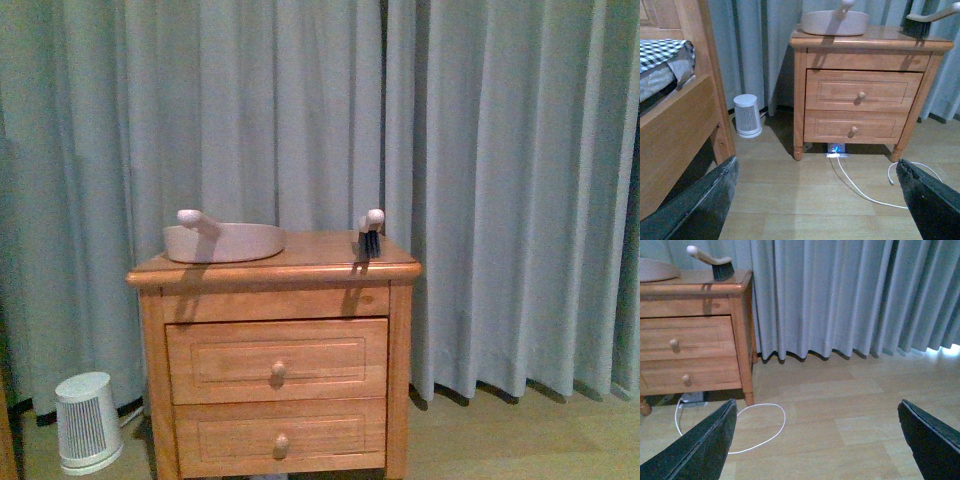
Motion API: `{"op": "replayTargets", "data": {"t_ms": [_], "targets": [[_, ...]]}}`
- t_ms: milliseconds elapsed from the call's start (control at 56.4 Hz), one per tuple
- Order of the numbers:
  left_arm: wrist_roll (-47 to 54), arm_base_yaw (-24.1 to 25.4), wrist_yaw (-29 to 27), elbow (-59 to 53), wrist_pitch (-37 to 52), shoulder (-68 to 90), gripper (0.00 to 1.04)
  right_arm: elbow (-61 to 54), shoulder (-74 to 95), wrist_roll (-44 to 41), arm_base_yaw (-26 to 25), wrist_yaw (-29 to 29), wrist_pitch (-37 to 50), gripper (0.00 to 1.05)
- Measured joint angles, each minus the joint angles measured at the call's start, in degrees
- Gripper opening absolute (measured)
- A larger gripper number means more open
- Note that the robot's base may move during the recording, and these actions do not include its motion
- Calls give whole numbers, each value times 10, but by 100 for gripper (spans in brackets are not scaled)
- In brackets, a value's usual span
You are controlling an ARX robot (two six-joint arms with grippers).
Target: Clean up trash
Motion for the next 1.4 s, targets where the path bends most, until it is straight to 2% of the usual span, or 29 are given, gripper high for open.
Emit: {"op": "replayTargets", "data": {"t_ms": [1401], "targets": [[0,0,0,0,0,0,97,0,0,0,0,0,0,97]]}}
